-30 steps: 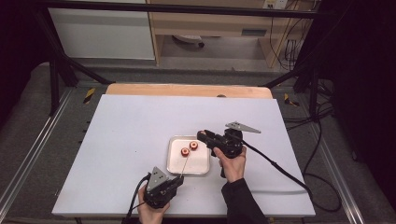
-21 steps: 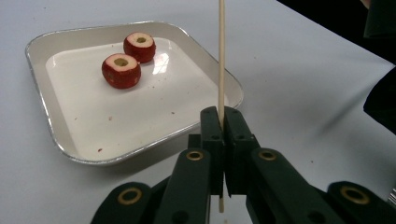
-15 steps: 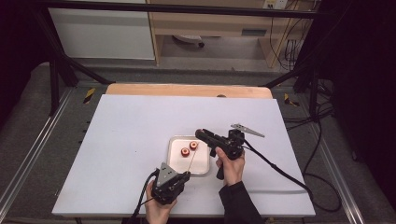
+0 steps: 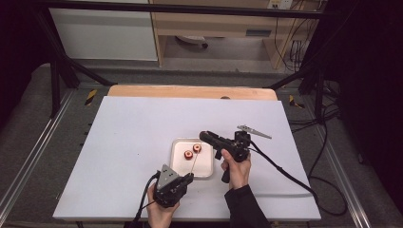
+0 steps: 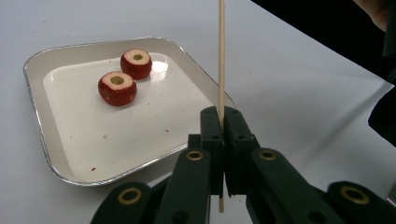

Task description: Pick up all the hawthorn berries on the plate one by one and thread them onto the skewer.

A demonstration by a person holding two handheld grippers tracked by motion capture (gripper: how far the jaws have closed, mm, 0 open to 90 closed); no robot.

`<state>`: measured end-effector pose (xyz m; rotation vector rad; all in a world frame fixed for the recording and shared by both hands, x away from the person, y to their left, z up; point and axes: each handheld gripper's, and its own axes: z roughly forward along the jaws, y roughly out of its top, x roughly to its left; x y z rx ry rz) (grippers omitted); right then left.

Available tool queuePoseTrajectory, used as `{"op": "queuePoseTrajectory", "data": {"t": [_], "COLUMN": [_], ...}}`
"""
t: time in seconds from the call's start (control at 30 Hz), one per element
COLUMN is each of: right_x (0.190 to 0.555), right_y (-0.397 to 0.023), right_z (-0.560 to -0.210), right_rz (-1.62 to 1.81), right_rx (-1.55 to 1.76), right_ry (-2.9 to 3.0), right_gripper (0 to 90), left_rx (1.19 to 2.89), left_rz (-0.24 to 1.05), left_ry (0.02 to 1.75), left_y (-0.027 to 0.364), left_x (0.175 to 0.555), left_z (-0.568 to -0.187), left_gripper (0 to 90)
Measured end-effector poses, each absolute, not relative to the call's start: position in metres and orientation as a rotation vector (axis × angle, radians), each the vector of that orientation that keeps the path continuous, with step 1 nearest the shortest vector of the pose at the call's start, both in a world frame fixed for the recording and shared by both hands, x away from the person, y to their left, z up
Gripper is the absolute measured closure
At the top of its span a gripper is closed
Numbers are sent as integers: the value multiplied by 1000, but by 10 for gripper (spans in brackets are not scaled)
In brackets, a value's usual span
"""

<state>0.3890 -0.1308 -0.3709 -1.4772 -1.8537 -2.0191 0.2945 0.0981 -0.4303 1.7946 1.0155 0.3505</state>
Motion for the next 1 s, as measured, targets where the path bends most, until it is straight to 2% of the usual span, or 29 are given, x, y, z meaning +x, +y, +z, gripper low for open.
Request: {"op": "queuePoseTrajectory", "data": {"t": [0.63, 1.0], "right_x": [387, 387], "right_y": [-129, -128], "right_z": [-376, -384], "right_rz": [-2019, -1961], "right_rx": [-1434, -1360], "right_ry": [-1986, -2210], "right_gripper": [626, 626], "left_rx": [1813, 1840], "left_rz": [319, 229], "left_ry": [1031, 1088], "left_y": [97, 92], "left_x": [299, 303], "left_z": [-433, -434], "left_gripper": [881, 882]}}
